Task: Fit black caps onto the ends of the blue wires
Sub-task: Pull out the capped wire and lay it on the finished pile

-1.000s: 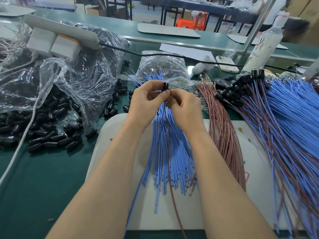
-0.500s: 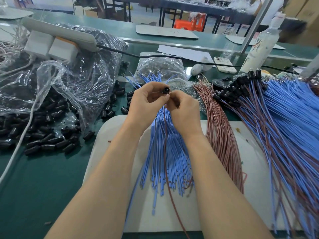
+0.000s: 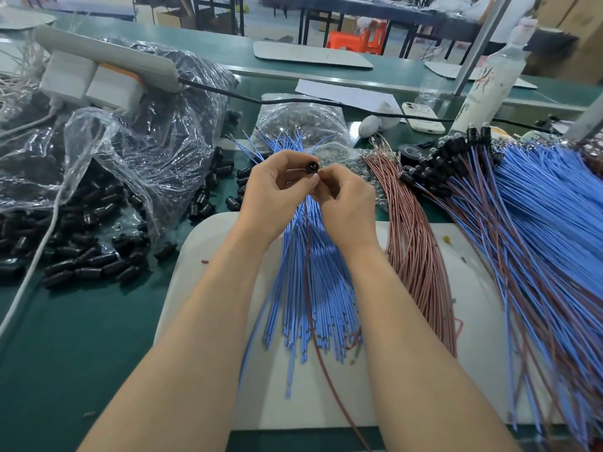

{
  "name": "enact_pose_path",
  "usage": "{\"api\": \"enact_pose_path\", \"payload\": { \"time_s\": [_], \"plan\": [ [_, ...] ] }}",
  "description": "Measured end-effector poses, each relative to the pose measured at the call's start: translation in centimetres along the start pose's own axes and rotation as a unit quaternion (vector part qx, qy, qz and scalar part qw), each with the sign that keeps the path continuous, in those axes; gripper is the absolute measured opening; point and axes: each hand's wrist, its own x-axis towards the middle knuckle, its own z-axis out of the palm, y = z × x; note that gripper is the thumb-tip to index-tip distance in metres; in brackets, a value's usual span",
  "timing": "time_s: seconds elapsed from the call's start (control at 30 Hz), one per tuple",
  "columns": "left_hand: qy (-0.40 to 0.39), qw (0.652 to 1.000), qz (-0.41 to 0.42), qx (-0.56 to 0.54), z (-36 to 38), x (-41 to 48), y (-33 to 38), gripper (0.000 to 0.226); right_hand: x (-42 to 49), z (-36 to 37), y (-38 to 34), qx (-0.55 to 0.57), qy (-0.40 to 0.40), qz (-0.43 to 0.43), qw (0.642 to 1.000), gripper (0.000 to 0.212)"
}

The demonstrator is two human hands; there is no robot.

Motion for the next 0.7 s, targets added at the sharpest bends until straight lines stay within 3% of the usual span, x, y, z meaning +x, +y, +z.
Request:
{"api": "enact_pose_path", "payload": {
  "time_s": [0.53, 0.7],
  "plan": [
    [-0.021, 0.999, -0.008, -0.031, 0.1, -0.5, 1.2, 0.02, 0.1, -0.3, 0.6, -0.033, -0.037, 0.036, 0.998, 0.029],
    [-0.018, 1.0, -0.01, -0.022, -0.1, -0.4, 0.9, 0.021, 0.5, 0.0, 1.3, -0.073, -0.07, 0.056, 0.993, 0.016]
  ]
}}
